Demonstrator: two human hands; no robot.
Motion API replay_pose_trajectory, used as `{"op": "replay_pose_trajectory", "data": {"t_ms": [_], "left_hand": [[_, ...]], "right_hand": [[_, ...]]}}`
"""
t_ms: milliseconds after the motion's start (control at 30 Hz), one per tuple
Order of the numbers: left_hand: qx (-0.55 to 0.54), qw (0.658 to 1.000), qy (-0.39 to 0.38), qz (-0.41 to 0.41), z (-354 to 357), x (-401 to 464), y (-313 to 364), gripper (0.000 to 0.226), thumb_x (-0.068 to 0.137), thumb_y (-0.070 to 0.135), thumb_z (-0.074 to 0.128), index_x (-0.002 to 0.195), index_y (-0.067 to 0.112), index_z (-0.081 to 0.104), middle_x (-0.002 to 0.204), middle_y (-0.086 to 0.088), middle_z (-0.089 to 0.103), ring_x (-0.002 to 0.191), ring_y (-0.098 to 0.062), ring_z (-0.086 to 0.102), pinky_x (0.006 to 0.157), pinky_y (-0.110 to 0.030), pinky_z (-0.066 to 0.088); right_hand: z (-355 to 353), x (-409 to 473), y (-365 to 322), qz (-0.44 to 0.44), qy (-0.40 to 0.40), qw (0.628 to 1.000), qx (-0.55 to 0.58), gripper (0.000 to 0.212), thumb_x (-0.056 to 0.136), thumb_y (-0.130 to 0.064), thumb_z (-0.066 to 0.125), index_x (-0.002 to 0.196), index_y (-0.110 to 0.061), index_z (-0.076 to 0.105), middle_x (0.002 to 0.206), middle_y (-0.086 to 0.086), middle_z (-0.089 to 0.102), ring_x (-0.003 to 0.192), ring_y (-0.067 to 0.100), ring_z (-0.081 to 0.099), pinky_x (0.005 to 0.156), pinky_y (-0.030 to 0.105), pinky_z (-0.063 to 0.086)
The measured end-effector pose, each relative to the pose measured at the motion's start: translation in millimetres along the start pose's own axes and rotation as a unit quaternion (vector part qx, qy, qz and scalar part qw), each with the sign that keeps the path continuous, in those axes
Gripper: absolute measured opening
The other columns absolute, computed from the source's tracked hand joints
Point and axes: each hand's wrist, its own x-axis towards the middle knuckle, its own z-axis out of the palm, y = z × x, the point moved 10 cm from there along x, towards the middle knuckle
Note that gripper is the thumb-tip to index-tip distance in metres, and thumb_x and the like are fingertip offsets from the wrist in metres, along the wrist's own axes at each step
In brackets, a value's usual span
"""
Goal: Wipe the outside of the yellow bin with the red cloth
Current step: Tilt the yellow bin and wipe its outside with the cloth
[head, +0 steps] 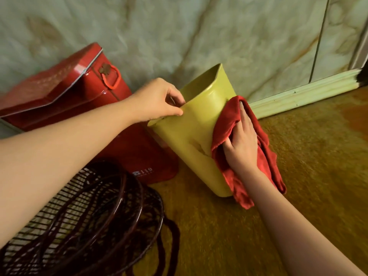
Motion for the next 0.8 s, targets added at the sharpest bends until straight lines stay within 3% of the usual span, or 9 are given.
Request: {"op": "replay_pose_trajectory", "data": {"t_ms": [100, 167, 233, 400, 500, 533, 600, 700, 800], "left_hand": [[-0.042, 0.998, 0.027, -0.024, -1, 5, -9, 0.024, 0.065, 0.015, 0.075, 0.089, 0.016, 0.071, 0.071, 0.005, 0.065, 0.051, 0.012, 0.053, 0.063, -0.009, 0.045], [-0.065, 0.998, 0.024, -0.015, 4, 12, -2, 0.025, 0.066, 0.016, 0.075, 0.090, 0.015, 0.071, 0.066, 0.013, 0.062, 0.047, 0.016, 0.050, 0.061, -0.007, 0.044], [-0.086, 0.996, 0.019, -0.004, 7, 21, 10, 0.025, 0.067, 0.015, 0.074, 0.091, 0.015, 0.070, 0.066, 0.015, 0.061, 0.048, 0.015, 0.051, 0.063, -0.010, 0.046], [-0.057, 0.998, 0.023, 0.030, 9, 43, 39, 0.020, 0.069, 0.016, 0.072, 0.089, 0.014, 0.070, 0.060, 0.012, 0.059, 0.043, 0.015, 0.050, 0.050, 0.001, 0.039], [-0.053, 0.997, 0.024, 0.057, 15, 57, 63, 0.016, 0.073, 0.015, 0.066, 0.089, 0.014, 0.071, 0.070, -0.003, 0.070, 0.060, 0.006, 0.061, 0.065, -0.016, 0.050], [-0.047, 0.997, 0.028, 0.053, 16, 61, 65, 0.017, 0.074, 0.015, 0.064, 0.090, 0.015, 0.071, 0.072, -0.004, 0.071, 0.059, 0.005, 0.060, 0.067, -0.019, 0.050], [-0.074, 0.997, 0.015, 0.027, 17, 67, 55, 0.021, 0.074, 0.012, 0.066, 0.095, 0.015, 0.069, 0.055, 0.008, 0.067, 0.044, 0.009, 0.052, 0.057, -0.016, 0.049], [-0.133, 0.991, -0.013, -0.003, 21, 67, 43, 0.027, 0.074, 0.007, 0.067, 0.098, 0.020, 0.064, 0.037, 0.022, 0.058, 0.039, 0.009, 0.051, 0.047, -0.008, 0.048], [-0.114, 0.993, 0.003, -0.008, 23, 76, 48, 0.021, 0.073, 0.011, 0.069, 0.092, 0.020, 0.068, 0.040, 0.016, 0.059, 0.040, 0.007, 0.050, 0.049, -0.010, 0.048]], "right_hand": [[-4, 12, 7, -0.010, 0.001, 1.000, 0.012, 0.072, 0.082, -0.054, 0.027, 0.143, -0.015, 0.025, 0.153, 0.007, 0.027, 0.139, 0.024, 0.027, 0.114, 0.038, 0.022], [-11, 20, 15, 0.004, 0.006, 1.000, 0.029, 0.070, 0.081, -0.052, 0.027, 0.141, -0.015, 0.030, 0.151, 0.008, 0.032, 0.138, 0.023, 0.030, 0.111, 0.032, 0.023], [-17, 25, 22, 0.028, 0.009, 0.999, 0.046, 0.071, 0.080, -0.053, 0.023, 0.141, -0.017, 0.030, 0.151, 0.005, 0.033, 0.138, 0.021, 0.029, 0.113, 0.034, 0.024], [-32, 27, 10, 0.052, 0.070, 0.996, 0.021, 0.072, 0.080, -0.054, 0.018, 0.142, -0.018, 0.025, 0.156, 0.004, 0.021, 0.143, 0.023, 0.017, 0.113, 0.050, 0.021], [-29, 28, -15, 0.024, 0.136, 0.985, -0.106, 0.071, 0.082, -0.060, 0.027, 0.144, -0.026, 0.016, 0.155, 0.009, 0.020, 0.143, 0.030, 0.016, 0.105, 0.062, 0.018], [-23, 25, -14, 0.016, 0.136, 0.982, -0.133, 0.070, 0.083, -0.061, 0.029, 0.144, -0.029, 0.014, 0.155, 0.010, 0.022, 0.142, 0.031, 0.017, 0.105, 0.064, 0.016], [-10, 11, 8, 0.025, 0.119, 0.981, -0.152, 0.068, 0.084, -0.058, 0.029, 0.144, -0.031, 0.013, 0.153, 0.012, 0.026, 0.141, 0.032, 0.020, 0.106, 0.064, 0.014], [-7, -12, 63, 0.120, 0.116, 0.980, -0.109, 0.064, 0.084, -0.051, 0.026, 0.144, -0.030, 0.014, 0.152, 0.011, 0.029, 0.140, 0.031, 0.024, 0.110, 0.059, 0.012], [-14, -28, 118, 0.268, 0.117, 0.956, -0.027, 0.058, 0.090, -0.041, 0.026, 0.145, -0.027, 0.014, 0.156, 0.003, 0.017, 0.143, 0.022, 0.013, 0.113, 0.053, 0.006]]}}
